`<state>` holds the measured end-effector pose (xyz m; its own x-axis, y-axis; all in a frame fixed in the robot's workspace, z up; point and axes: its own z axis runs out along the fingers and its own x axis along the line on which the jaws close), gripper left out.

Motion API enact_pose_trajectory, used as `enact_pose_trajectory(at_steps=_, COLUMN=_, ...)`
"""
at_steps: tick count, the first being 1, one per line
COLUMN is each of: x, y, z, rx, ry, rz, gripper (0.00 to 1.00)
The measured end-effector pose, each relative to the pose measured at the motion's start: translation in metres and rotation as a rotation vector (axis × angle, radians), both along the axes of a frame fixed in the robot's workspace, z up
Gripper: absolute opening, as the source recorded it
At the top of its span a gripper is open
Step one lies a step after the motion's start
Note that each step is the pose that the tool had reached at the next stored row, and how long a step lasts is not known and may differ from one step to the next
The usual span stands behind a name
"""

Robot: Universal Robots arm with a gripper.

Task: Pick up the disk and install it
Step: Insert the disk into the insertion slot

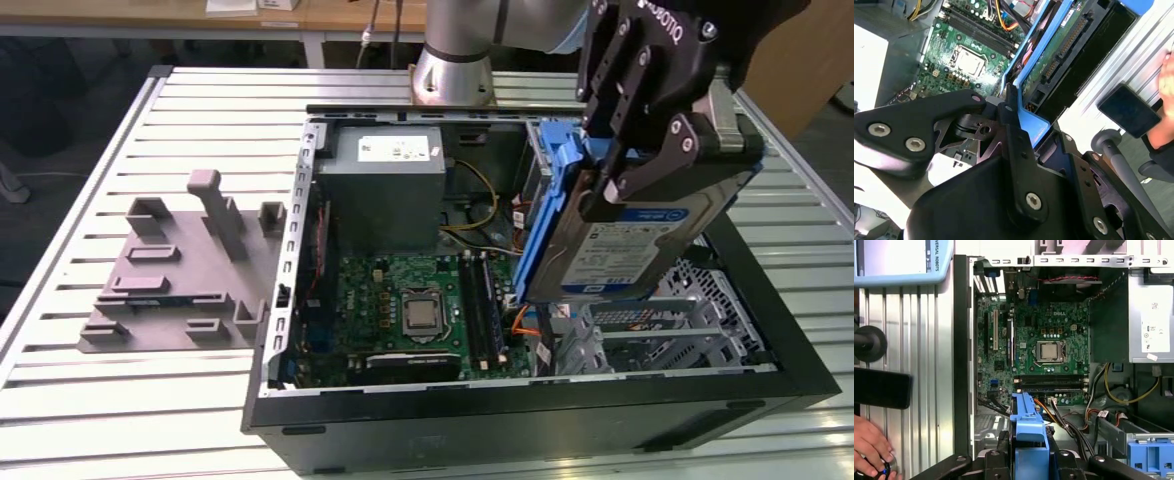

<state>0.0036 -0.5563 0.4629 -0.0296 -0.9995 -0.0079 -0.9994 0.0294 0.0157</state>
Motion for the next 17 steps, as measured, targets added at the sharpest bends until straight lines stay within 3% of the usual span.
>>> enact_pose_trajectory(at_steps=17, x=0.024, y=0.0000, z=-0.0050, rx=-0.0001, ry=0.0000, rz=0.000, gripper=0.36)
